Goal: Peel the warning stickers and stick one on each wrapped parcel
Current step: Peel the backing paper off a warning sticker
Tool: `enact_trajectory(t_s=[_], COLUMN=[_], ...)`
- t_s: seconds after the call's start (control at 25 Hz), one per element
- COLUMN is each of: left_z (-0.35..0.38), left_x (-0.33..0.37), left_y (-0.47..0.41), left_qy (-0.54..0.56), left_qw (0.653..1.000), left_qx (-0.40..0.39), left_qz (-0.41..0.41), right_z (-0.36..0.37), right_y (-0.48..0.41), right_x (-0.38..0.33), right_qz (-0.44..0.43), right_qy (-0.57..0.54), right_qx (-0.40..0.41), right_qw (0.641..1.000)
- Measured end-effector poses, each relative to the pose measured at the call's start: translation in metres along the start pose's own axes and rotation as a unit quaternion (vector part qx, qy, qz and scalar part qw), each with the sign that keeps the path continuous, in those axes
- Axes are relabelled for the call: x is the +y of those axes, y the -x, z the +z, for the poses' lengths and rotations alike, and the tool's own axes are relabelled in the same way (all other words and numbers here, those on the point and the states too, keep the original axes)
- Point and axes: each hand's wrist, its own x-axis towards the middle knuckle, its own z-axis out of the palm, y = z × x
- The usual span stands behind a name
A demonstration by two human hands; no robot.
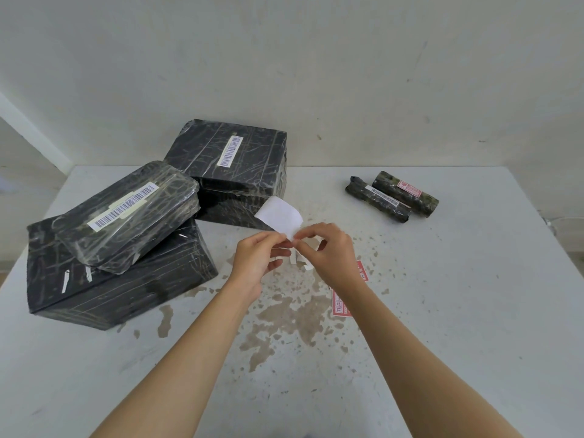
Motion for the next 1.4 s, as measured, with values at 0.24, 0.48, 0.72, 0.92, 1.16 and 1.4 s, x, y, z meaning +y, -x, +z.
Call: enact_trajectory(t_s=[0.24, 0.48, 0.72, 0.92, 1.16, 1.4], left_z=[0.002, -0.002, -0.004, -0.005, -0.004, 0.0], left_x=[0.004, 0.001, -0.002, -0.002, -0.001, -0.002], left_y=[0.001, -0.001, 0.001, 0.001, 0.004, 0.004], left_qy=[-0.012, -0.061, -0.123, -0.144, -0.135, -0.105], left_qw=[0.999, 0.996, 0.985, 0.978, 0.978, 0.986], left_qx=[-0.02, -0.052, -0.059, -0.054, -0.015, 0.006], left_qz=[0.027, 0.049, 0.11, 0.142, 0.157, 0.129], right_z=[0.0, -0.011, -0.016, -0.016, -0.019, -0.015], right_y=[-0.006, -0.008, -0.008, -0.008, -0.005, -0.007], right_x=[-0.005, -0.01, -0.014, -0.013, -0.017, -0.017], right_qz=[-0.036, 0.045, 0.096, 0.114, 0.113, 0.097], right_qy=[0.014, -0.089, -0.139, -0.142, -0.177, -0.153], right_qx=[0.029, -0.039, -0.069, -0.074, -0.094, -0.082], right_qw=[0.999, 0.994, 0.983, 0.98, 0.973, 0.98])
